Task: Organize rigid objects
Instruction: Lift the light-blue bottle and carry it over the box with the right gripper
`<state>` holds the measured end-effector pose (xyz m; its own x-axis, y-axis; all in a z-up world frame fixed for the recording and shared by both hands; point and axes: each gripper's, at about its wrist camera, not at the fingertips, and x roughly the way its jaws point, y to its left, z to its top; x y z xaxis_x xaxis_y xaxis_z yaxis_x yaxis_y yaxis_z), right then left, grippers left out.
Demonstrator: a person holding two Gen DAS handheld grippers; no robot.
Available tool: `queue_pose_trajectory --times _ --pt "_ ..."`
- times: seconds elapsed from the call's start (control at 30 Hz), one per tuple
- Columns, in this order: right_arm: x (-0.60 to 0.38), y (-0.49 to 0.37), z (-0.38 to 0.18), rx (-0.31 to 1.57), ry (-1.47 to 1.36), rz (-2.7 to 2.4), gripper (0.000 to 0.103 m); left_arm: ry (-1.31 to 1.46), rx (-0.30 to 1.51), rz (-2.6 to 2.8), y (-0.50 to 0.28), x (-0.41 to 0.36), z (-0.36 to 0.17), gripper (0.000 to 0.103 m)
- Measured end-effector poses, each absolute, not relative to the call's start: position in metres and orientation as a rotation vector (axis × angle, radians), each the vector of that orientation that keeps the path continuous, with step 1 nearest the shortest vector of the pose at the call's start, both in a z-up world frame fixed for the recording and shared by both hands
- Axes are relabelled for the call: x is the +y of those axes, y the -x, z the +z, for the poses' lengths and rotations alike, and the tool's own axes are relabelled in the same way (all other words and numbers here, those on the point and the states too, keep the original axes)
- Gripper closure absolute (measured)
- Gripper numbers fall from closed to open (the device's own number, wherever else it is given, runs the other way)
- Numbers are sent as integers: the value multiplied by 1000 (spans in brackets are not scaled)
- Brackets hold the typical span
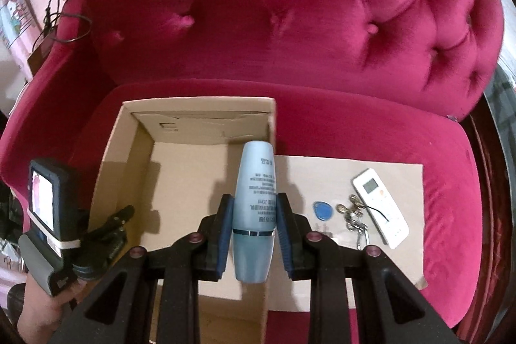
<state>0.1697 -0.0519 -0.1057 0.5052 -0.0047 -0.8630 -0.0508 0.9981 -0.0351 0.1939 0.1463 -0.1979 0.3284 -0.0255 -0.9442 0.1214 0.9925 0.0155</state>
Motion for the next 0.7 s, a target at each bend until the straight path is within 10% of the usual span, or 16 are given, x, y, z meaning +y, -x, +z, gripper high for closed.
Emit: queue_pose_trajectory --times 0.7 --pt "10 -205 -195 1176 103 159 76 -86 1233 -95 -194 147 -198 87"
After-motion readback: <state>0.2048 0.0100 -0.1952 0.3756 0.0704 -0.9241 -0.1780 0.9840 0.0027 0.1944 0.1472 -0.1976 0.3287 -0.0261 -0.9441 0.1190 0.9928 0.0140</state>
